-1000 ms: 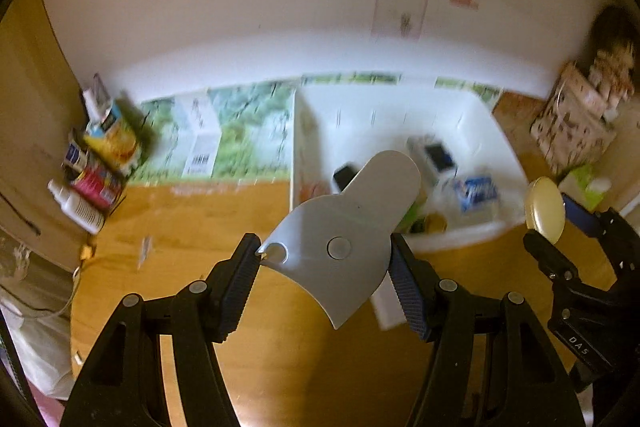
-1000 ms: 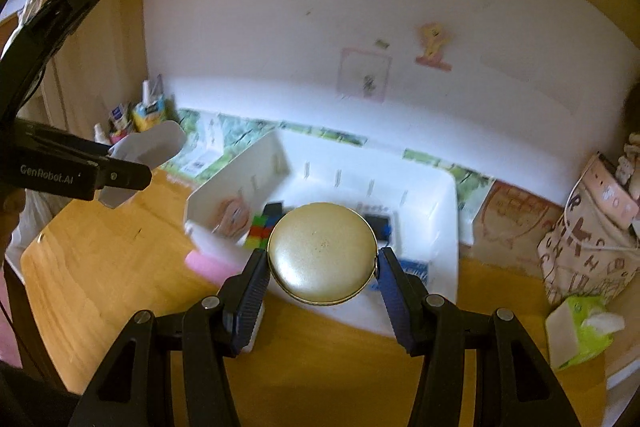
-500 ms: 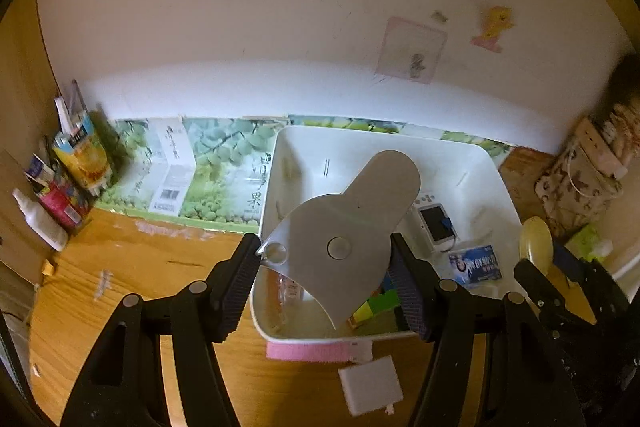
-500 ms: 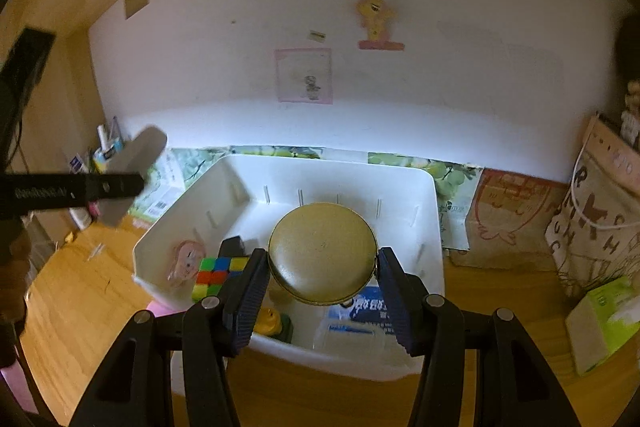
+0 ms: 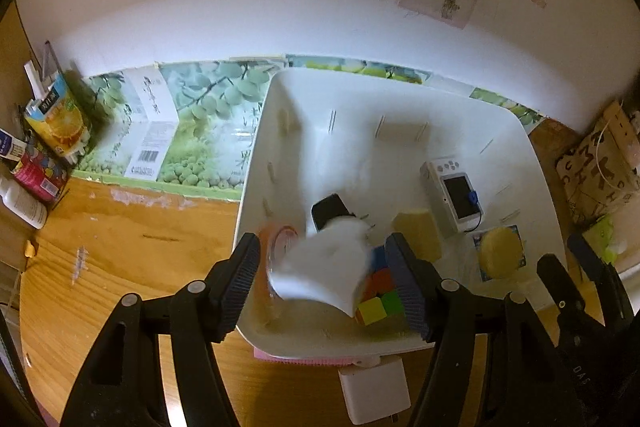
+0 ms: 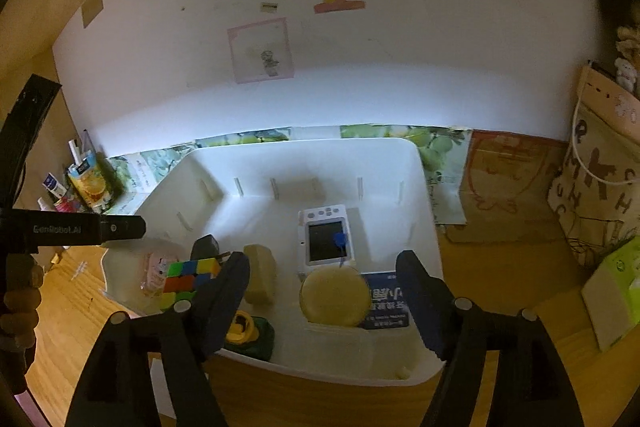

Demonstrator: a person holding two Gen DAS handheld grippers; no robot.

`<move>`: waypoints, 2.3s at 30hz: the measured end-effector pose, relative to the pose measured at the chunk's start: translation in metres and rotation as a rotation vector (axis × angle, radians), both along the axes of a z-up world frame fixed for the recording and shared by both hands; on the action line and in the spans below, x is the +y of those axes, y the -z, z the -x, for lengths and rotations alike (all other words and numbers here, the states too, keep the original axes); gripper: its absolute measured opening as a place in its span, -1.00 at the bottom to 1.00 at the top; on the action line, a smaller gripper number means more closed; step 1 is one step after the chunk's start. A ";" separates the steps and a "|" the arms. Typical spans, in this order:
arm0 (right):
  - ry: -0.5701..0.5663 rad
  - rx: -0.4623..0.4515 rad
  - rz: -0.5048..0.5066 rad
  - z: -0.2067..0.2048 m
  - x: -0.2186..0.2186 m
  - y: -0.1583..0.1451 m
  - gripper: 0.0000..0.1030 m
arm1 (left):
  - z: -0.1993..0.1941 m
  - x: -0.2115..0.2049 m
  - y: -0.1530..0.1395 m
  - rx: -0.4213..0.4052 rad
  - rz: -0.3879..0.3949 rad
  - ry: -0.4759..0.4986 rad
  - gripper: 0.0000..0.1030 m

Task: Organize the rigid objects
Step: 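Open left tool dropping the white piece while right tool releases the case into the bin, then withdraw both tools from the bin back over the desk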

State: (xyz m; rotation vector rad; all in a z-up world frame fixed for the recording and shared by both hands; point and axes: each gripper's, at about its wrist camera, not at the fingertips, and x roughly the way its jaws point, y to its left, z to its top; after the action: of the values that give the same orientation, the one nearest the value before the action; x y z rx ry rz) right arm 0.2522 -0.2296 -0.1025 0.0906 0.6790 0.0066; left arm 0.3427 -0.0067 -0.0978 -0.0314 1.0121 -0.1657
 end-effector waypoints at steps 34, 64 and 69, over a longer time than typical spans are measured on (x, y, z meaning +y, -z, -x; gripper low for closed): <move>-0.010 0.015 -0.036 0.079 0.035 -0.030 0.58 | 0.112 0.050 -0.036 -0.077 0.025 -0.052 0.56; -0.095 0.397 -0.139 0.054 0.120 0.067 0.58 | 0.216 0.147 0.004 0.054 -0.045 -0.327 0.56; -0.087 0.453 -0.119 0.047 0.122 0.081 0.58 | 0.223 0.151 0.006 0.062 -0.053 -0.346 0.56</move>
State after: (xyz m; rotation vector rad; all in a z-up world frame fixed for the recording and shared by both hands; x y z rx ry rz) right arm 0.2050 -0.1074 -0.1836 0.1798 1.1353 0.1125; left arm 0.1194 0.1443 -0.1037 -0.1634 1.0572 0.1790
